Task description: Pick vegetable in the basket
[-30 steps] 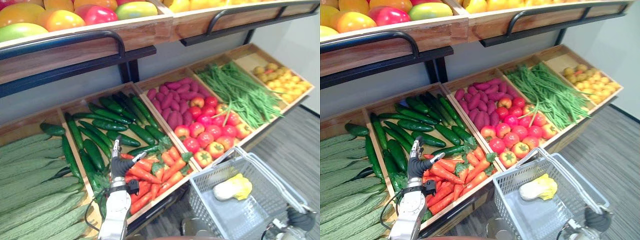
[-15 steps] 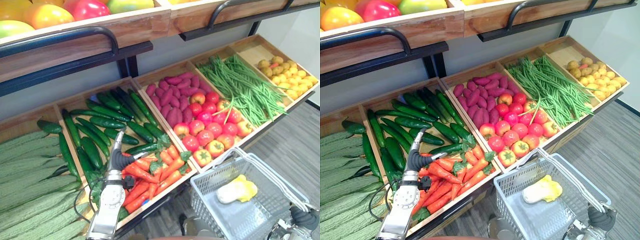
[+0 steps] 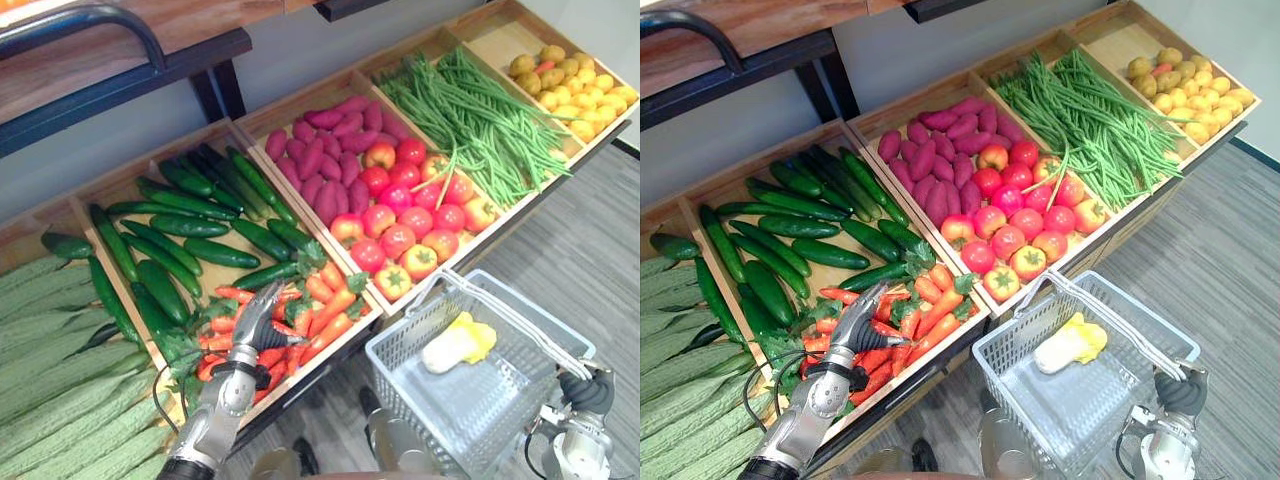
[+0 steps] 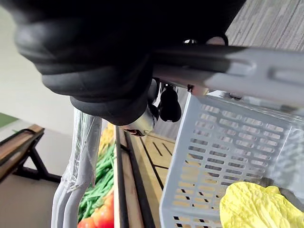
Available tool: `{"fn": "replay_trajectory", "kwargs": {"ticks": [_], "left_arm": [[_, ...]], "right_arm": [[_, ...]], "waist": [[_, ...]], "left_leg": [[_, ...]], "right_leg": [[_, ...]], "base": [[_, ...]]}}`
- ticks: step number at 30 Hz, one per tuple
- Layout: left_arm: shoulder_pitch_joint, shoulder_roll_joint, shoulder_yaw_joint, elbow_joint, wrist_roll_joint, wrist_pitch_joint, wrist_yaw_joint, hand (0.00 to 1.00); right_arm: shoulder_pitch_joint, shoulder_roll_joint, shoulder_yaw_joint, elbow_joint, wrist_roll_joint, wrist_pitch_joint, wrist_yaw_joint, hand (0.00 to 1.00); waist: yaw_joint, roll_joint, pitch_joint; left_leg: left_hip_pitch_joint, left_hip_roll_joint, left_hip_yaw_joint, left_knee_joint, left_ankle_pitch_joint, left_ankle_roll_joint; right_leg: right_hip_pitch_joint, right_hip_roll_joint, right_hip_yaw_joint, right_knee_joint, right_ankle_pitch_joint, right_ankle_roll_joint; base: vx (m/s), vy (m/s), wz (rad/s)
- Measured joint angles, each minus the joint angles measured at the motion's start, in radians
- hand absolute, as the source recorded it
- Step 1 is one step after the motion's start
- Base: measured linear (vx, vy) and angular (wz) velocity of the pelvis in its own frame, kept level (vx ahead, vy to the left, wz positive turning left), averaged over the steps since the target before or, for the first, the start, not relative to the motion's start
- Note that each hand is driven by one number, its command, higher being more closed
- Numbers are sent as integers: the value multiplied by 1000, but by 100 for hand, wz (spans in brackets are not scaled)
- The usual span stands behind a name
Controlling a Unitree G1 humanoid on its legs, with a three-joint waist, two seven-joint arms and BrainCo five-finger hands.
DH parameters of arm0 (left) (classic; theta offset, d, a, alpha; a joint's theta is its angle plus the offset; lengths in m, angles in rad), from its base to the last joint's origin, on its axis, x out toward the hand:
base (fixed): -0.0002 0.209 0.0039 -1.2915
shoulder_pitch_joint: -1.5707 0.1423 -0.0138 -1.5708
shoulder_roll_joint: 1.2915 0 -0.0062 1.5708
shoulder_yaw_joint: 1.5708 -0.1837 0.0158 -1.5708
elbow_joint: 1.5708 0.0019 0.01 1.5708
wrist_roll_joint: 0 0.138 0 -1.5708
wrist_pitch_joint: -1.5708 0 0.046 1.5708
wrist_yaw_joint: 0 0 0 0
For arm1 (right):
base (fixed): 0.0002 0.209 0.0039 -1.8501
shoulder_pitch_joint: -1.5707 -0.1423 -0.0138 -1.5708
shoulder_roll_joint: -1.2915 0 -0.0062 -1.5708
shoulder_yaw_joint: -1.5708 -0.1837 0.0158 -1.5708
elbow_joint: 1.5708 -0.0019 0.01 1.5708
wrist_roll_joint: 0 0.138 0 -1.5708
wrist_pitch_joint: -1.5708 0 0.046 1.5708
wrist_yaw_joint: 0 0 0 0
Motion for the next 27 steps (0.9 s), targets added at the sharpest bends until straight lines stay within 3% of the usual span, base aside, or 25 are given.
{"fn": "replay_trajectory", "kwargs": {"ticks": [14, 15, 24, 27], "left_arm": [[12, 38, 14, 17, 80, 8, 26, 0], [10, 38, 14, 17, 94, 13, 25, 100], [-19, 33, 36, 18, 100, 26, 0, 100], [-39, -8, 62, 18, 91, 44, 0, 100]], "right_arm": [[4, -25, 11, 1, 0, -17, -2, 100], [4, -29, 15, 1, 0, -19, -2, 100], [2, -33, 16, 0, 1, -29, -1, 100], [-2, -32, 16, 0, 1, -29, 1, 100]], "waist": [[0, 13, 16], [0, 13, 21], [-1, 8, 43], [-1, 2, 53]], "left_leg": [[1, -2, -4, 0, 3, 2], [1, -2, -4, 0, 3, 2], [-6, -1, 2, 1, 4, 4], [-8, 0, 2, 4, 4, 4]], "right_leg": [[4, -6, -7, -3, 2, 0], [4, -6, -8, -3, 2, 0], [-5, -4, -5, -4, 3, -1], [-6, -3, -5, -3, 3, -1]], "base": [[-2, 3, 0], [0, 0, 0], [2, 2, 0], [0, 0, 0]]}}
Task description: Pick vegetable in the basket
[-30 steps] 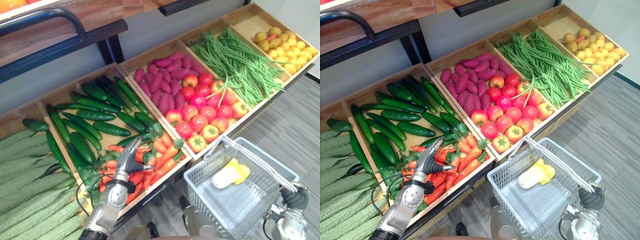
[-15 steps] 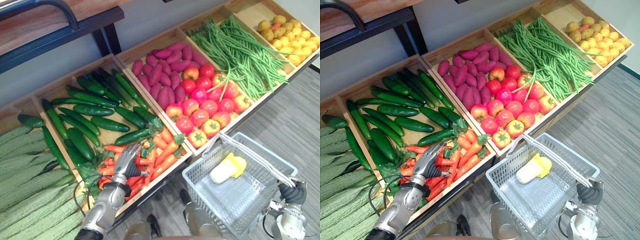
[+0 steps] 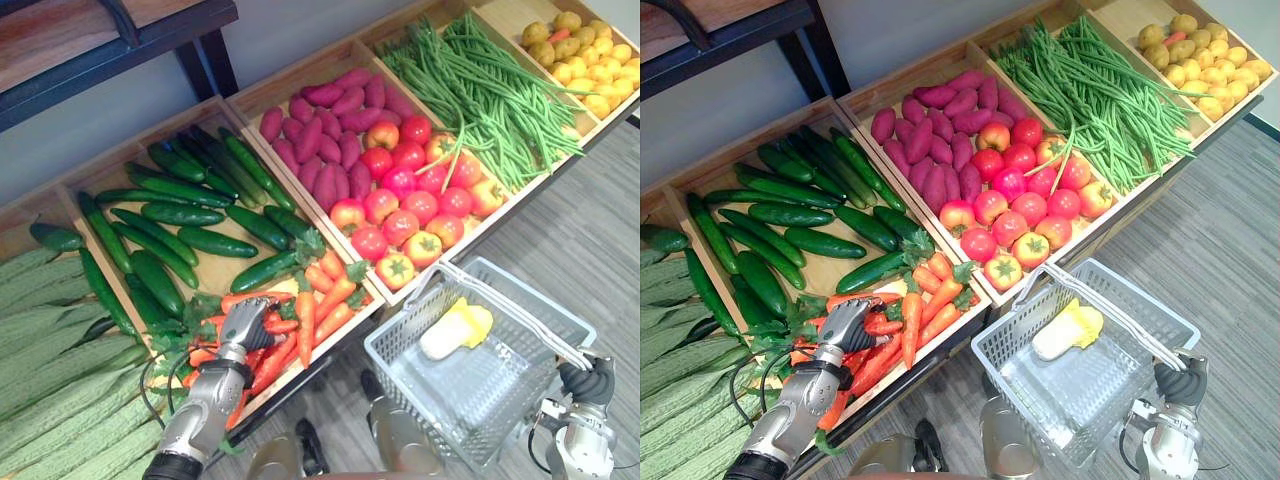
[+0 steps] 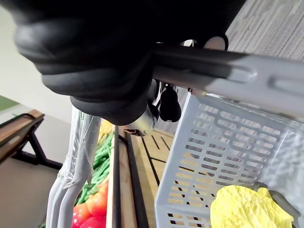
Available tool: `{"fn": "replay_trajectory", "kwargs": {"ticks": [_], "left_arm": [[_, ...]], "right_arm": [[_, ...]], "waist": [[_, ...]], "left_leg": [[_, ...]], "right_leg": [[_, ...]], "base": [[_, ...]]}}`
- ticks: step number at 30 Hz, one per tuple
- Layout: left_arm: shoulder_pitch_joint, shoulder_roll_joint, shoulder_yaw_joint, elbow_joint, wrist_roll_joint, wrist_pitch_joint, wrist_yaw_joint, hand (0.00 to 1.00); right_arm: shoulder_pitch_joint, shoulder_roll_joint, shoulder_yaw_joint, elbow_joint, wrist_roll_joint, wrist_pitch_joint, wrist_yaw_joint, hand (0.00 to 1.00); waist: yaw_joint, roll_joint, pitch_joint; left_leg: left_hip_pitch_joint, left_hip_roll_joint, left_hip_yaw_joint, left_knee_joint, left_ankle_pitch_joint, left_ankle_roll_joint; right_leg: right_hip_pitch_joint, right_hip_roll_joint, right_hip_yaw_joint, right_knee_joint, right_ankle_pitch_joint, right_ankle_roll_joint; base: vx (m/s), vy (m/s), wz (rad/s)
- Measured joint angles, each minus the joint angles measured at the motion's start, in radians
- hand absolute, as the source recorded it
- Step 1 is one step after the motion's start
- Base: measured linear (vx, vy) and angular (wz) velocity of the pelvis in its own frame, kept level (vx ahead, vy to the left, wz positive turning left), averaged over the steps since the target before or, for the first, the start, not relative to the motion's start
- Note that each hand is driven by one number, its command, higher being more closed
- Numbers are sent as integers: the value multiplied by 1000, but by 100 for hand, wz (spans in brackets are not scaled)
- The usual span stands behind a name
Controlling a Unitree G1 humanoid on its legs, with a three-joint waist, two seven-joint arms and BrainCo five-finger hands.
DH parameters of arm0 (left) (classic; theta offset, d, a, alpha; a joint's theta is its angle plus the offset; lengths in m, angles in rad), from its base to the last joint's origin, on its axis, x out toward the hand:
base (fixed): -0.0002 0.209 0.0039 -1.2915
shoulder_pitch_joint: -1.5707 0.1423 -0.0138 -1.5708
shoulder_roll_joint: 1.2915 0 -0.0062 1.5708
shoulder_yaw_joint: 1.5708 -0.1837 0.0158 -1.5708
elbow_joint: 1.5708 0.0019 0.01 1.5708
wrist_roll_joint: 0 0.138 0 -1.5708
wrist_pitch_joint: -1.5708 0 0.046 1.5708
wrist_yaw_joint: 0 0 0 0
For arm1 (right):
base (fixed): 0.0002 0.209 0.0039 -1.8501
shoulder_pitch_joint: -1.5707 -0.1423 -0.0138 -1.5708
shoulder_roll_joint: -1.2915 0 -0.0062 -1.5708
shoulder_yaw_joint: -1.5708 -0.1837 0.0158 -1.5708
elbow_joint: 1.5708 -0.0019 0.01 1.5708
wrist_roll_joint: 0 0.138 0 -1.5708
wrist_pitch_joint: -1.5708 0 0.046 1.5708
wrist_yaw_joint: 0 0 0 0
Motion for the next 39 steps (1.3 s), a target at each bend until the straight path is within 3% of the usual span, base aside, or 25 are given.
{"fn": "replay_trajectory", "kwargs": {"ticks": [12, 19, 23, 28, 31, 34, 37, 39], "left_arm": [[-18, -8, 72, -52, -41, 26, 42, 100], [-17, -8, 171, -295, -83, 46, 137, 100], [-18, -55, 173, -462, -107, 44, 173, 100], [-18, -118, 138, -574, -208, -2, 205, 100], [-18, -160, 99, -583, -303, -41, 222, 100], [-18, -194, 47, -583, -379, -51, 224, 100], [-17, -224, -29, -581, -430, -69, 221, 100], [-20, -243, -80, -567, -443, -79, 221, 100]], "right_arm": [[-25, 11, -9, -7, 0, 0, 0, 100], [-13, 45, -31, -39, 0, 1, -2, 100], [6, 62, -39, -49, 0, 0, -2, 100], [8, 90, -43, -49, 0, 0, -1, 100], [8, 110, -40, -51, 0, 0, -1, 100], [10, 136, -23, -72, 0, 0, -1, 100], [6, 142, 7, -98, -1, 0, -2, 100], [-34, 142, 39, -125, -12, 0, -7, 100]], "waist": [[2, 0, 1], [6, 1, -1], [8, 1, -2], [21, 0, -18], [31, -1, -29], [29, -4, -31], [26, -4, -30], [29, -5, -31]], "left_leg": [[-1, 5, -3, 14, -1, 1], [5, 6, -13, 16, -1, 1], [22, 8, -21, 15, -1, 1], [23, 16, -6, 17, -1, 1], [24, 33, 24, 42, -11, 1], [25, 63, 74, 79, -38, -4], [55, 96, 173, 120, -73, -6], [106, 121, 305, 114, -83, 1]], "right_leg": [[4, 2, -4, 8, 0, 0], [19, 0, -13, -1, 4, 0], [43, -1, -21, -14, 8, 1], [50, 7, -7, -40, 28, 1], [49, 27, 23, -52, 46, 3], [46, 59, 74, -64, 61, 5], [36, 101, 133, -74, 66, 9], [0, 31, -83, -76, 37, -42]], "base": [[0, 0, 0], [0, 1, 3], [1, 15, 5], [-11, 7, -10], [-11, 5, -32], [-56, -7, -63], [-41, 11, -110], [-49, 33, -153]]}}
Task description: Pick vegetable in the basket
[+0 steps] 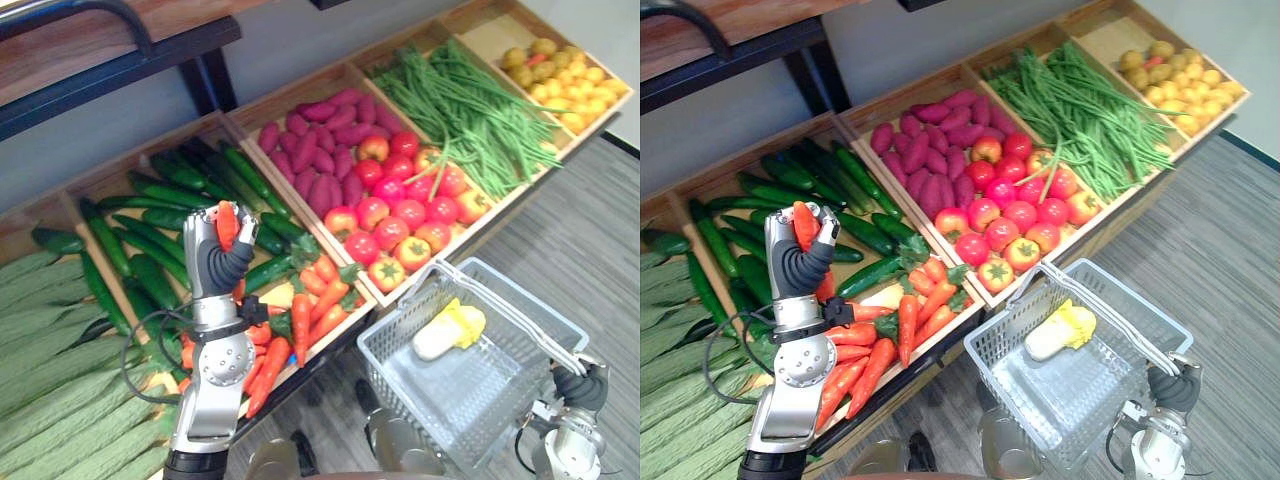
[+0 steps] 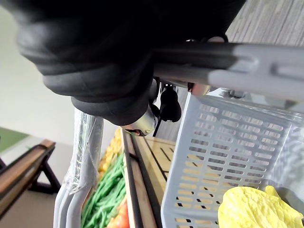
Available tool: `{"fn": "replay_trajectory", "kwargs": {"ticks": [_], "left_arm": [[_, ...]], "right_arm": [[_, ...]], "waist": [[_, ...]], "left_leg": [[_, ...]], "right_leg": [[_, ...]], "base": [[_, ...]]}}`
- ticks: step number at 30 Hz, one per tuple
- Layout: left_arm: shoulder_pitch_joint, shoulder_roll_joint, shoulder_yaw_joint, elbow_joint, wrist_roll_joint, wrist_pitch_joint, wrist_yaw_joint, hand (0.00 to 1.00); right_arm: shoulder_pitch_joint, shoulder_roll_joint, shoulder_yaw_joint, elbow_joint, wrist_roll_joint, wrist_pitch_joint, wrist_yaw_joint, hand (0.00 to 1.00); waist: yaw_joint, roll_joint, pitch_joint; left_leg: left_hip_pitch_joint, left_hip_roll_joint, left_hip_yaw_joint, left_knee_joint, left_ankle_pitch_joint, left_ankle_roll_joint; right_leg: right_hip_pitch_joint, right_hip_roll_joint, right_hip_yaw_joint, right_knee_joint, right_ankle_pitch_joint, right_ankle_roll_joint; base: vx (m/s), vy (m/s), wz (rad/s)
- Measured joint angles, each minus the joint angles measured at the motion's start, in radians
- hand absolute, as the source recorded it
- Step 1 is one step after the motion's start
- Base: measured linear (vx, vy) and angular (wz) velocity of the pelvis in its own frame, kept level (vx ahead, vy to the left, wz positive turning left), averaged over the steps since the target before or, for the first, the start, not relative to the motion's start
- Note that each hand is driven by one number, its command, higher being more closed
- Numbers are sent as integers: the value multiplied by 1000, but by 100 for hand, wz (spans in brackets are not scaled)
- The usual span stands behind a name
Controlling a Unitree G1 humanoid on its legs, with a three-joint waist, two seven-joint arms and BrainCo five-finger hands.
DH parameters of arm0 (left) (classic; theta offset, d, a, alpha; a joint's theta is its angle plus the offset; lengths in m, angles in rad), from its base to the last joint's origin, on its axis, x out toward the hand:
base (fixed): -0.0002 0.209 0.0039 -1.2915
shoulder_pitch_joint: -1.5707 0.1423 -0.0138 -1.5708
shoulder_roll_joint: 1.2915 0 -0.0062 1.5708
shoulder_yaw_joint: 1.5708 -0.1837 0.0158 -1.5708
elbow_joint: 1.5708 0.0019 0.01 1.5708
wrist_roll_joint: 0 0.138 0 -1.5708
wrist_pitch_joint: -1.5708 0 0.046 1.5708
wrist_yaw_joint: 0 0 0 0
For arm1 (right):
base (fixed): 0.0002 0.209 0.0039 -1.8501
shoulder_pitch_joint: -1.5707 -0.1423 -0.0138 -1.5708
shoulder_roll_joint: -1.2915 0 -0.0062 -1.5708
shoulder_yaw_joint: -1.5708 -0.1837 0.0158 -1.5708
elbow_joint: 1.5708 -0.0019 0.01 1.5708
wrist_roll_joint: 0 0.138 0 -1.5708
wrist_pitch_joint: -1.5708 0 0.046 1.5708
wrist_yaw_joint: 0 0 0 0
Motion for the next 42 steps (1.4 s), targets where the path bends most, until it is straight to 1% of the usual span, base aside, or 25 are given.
{"fn": "replay_trajectory", "kwargs": {"ticks": [1, 2, 3, 5, 6, 7, 8, 9, 10, 11, 12, 14, 15, 16, 17, 18, 19, 21, 22, 23, 26, 28, 32, 37, 42], "left_arm": [[0, 0, -8, 8, -1, -1, 0, 100], [-2, -5, -17, 27, -4, -1, 0, 100], [-4, -10, -20, 38, -13, -1, 0, 100], [-13, -23, -40, 103, -36, -8, 1, 100], [-22, -25, -47, 126, -40, -9, 0, 100], [-42, -26, -61, 187, -42, -10, 1, 100], [-56, -28, -70, 218, -43, -10, 1, 100], [-96, -30, -114, 296, -44, -9, -6, 100], [-117, -30, -136, 325, -46, -8, -13, 100], [-145, -31, -168, 349, -59, -8, -23, 100], [-160, -33, -187, 355, -60, -8, -25, 100], [-175, -33, -200, 364, -61, -12, -27, 100], [-177, -33, -203, 384, -63, -12, -31, 100], [-175, -33, -211, 416, -66, -12, -39, 100], [-164, -32, -226, 435, -73, -11, -44, 100], [-154, -31, -235, 436, -80, -10, -44, 100], [-143, -32, -247, 436, -83, -10, -44, 100], [-138, -33, -278, 439, -94, -10, -45, 100], [-138, -35, -282, 440, -99, -10, -44, 100], [-141, -47, -286, 442, -100, -10, -44, 100], [-159, -57, -291, 496, -101, -10, -45, 100], [-189, -62, -307, 553, -100, -7, -45, 100], [-197, -62, -307, 596, -100, 11, -44, 100], [-197, -57, -305, 642, -99, 11, -47, 100], [-132, -45, -310, 728, -98, 33, -91, 100]], "right_arm": [[-8, -1, 7, -5, -7, -1, -4, 100], [-26, -7, 23, -14, -24, -2, -9, 100], [-37, -11, 35, -15, -33, -4, -14, 100], [-93, -16, 64, 1, -43, -8, -22, 100], [-106, -17, 74, 15, -45, -9, -22, 100], [-139, -29, 108, 72, -52, -14, -20, 100], [-157, -37, 125, 93, -57, -13, -17, 100], [-173, -56, 147, 113, -69, -11, -13, 100], [-175, -62, 151, 121, -69, -8, -14, 100], [-180, -64, 152, 136, -68, -1, -14, 100], [-181, -63, 152, 145, -68, 1, -15, 100], [-177, -62, 163, 158, -67, 3, -17, 100], [-173, -61, 171, 158, -67, 5, -19, 100], [-173, -63, 173, 158, -67, 6, -24, 100], [-173, -60, 186, 154, -71, 6, -31, 100], [-173, -61, 196, 150, -73, 6, -39, 100], [-173, -66, 207, 143, -77, 6, -41, 100], [-177, -82, 243, 116, -78, 6, -35, 100], [-179, -84, 256, 113, -78, 6, -33, 100], [-178, -98, 281, 97, -78, 5, -19, 100], [-175, -74, 310, 75, -80, 4, -15, 100], [-174, -56, 311, 69, -79, 4, -14, 100], [-172, -46, 341, 49, -88, 5, -12, 100], [-173, -31, 350, 48, -109, 19, -16, 100], [-177, -31, 364, 16, -116, 23, -21, 100]], "waist": [[-2, -2, -1], [-1, -5, -3], [4, -7, -3], [1, -17, -21], [-1, -20, -28], [-5, -40, -49], [-9, -37, -51], [-34, -13, -63], [-51, -2, -68], [-67, 19, -74], [-71, 28, -74], [-85, 30, -73], [-85, 31, -70], [-84, 34, -68], [-79, 33, -67], [-74, 33, -67], [-62, 30, -66], [-27, 35, -66], [-27, 39, -68], [-31, 73, -75], [-33, 54, -80], [-34, 42, -83], [-44, 43, -85], [-52, 43, -85], [-57, 42, -89]], "left_leg": [[17, 3, 34, -6, -1, 1], [51, 18, 103, -10, -9, -6], [73, 23, 144, -12, -13, -10], [146, 48, 300, -14, -33, -33], [164, 49, 331, -12, -35, -40], [200, 39, 383, -2, -35, -60], [206, 44, 377, -4, -36, -61], [212, 46, 362, -21, -35, -63], [215, 46, 359, -29, -34, -62], [228, 50, 354, -26, -26, -65], [238, 65, 354, -5, -5, -63], [235, 118, 345, 143, 88, -32], [224, 157, 309, 248, 129, -7], [190, 190, 223, 357, 123, 17], [115, 187, 79, 420, 101, 41], [75, 175, 2, 433, 94, 30], [20, 143, -98, 424, 77, 7], [-91, 19, -339, 246, 51, -15], [-106, -8, -391, 172, 60, -29], [-131, -44, -459, -33, 136, -53], [-71, -70, -451, -119, 144, -39], [-27, -93, -425, -221, 177, -28], [36, -117, -385, -339, 211, -23], [59, -127, -352, -381, 216, -17], [67, -142, -358, -391, 224, -4]], "right_leg": [[-10, -28, -76, 4, -7, -11], [-27, -88, -253, 25, -22, -34], [-35, -124, -353, 48, -33, -51], [-32, -274, -765, 194, -107, -138], [-20, -306, -838, 232, -126, -154], [-13, -352, -935, 282, -86, -162], [-32, -339, -906, 300, -95, -173], [-54, -300, -851, 309, -108, -162], [-64, -278, -820, 310, -112, -155], [-75, -232, -768, 304, -120, -143], [-75, -200, -737, 294, -122, -145], [-57, -146, -655, 257, -121, -146], [-28, -126, -625, 229, -120, -148], [20, -98, -589, 191, -121, -148], [71, -74, -557, 152, -129, -148], [93, -66, -541, 135, -131, -149], [118, -56, -508, 120, -131, -149], [152, -35, -431, 75, -111, -126], [157, -28, -411, 64, -105, -118], [172, 7, -366, 46, -89, -90], [184, 7, -299, 16, -67, -67], [174, -1, -255, 18, -62, -61], [174, 3, -165, 14, -66, -53], [174, 7, -120, -9, -63, -44], [196, -7, -94, -65, -44, -26]], "base": [[-7, 21, -155], [26, -2, -132], [52, -16, -173], [63, -40, -179], [196, -113, -200], [222, -118, -170], [276, -185, -180], [164, -133, -98], [229, -137, -103], [261, -96, -102], [328, -109, -144], [300, -92, -131], [253, -50, -113], [201, -27, -109], [161, -9, -93], [118, 34, -86], [113, 87, -107], [133, 143, -139], [123, 156, -126], [129, 146, -93], [152, 129, -62], [131, 101, -24], [141, 112, -20], [96, 91, -19], [43, 83, -12]]}}
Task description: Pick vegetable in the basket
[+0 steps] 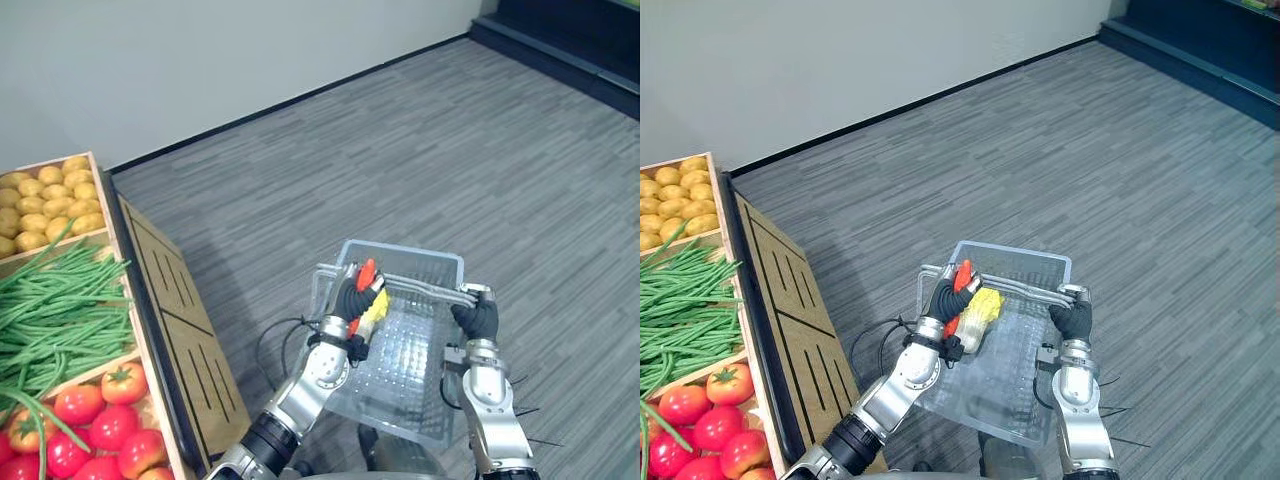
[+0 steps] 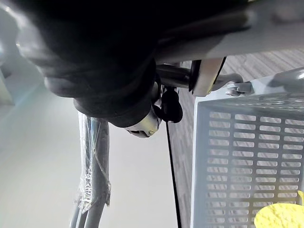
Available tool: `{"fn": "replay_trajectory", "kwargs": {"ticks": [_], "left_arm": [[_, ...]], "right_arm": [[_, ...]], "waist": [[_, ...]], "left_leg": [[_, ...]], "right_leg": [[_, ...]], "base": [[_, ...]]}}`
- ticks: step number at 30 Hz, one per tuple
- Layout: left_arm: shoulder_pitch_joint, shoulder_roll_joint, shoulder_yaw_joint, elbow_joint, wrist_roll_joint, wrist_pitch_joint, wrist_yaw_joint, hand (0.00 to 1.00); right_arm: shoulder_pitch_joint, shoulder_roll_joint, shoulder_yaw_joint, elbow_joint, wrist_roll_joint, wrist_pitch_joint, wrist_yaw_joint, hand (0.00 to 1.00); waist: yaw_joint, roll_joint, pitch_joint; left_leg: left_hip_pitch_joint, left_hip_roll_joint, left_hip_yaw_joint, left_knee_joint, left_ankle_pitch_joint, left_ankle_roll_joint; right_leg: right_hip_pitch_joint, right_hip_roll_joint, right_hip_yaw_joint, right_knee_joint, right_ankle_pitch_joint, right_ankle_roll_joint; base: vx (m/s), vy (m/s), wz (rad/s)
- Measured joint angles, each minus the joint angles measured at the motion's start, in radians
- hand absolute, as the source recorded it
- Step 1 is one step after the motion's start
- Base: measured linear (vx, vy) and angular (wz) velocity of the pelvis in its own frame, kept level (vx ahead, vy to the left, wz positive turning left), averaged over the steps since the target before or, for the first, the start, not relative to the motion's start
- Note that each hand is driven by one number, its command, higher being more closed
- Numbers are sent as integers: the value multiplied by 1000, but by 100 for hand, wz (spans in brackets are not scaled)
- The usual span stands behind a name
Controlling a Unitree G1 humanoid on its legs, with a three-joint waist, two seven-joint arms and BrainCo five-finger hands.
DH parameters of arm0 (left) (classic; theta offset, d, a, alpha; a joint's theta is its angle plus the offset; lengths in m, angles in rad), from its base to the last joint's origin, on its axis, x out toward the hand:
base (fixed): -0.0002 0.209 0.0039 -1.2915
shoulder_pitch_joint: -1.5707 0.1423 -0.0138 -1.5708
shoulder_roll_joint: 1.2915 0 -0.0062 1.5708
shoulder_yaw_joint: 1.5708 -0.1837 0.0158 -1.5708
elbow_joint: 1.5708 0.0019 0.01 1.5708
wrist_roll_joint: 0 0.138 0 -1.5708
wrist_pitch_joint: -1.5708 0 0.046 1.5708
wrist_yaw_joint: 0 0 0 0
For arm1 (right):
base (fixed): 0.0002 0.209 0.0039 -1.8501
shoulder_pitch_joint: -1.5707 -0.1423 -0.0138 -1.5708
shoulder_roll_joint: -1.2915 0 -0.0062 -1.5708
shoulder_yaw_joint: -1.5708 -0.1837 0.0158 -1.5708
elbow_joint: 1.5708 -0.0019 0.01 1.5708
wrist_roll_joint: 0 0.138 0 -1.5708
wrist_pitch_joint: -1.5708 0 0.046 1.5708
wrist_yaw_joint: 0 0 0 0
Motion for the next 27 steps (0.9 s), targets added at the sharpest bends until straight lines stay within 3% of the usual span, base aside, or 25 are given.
{"fn": "replay_trajectory", "kwargs": {"ticks": [8, 9, 19, 27], "left_arm": [[40, 0, -55, 77, 2, 3, -36, 100], [44, 0, -57, 84, 3, 3, -36, 0], [42, -1, -122, 126, 21, 15, -38, 0], [24, 1, -74, 81, 19, 23, -37, 0]], "right_arm": [[-16, 14, 84, -90, 1, -5, 4, 100], [-30, 20, 104, -90, 0, -5, 3, 100], [-34, 16, 143, -90, 0, -8, 5, 100], [-28, 17, 114, -90, -2, -8, 5, 100]], "waist": [[5, -7, -15], [5, -7, -15], [4, -32, -34], [6, -35, -41]], "left_leg": [[-16, -17, -61, -6, 25, 18], [-21, -17, -68, -7, 26, 21], [-29, -27, -105, -41, 43, 17], [-31, -31, -118, -42, 44, 19]], "right_leg": [[48, -31, -35, -115, 60, 6], [52, -33, -43, -131, 71, 5], [60, -41, -62, -180, 102, 7], [64, -46, -74, -181, 102, 7]], "base": [[-13, 38, 19], [-62, 15, 14], [-22, 9, 8], [21, 36, 4]]}}
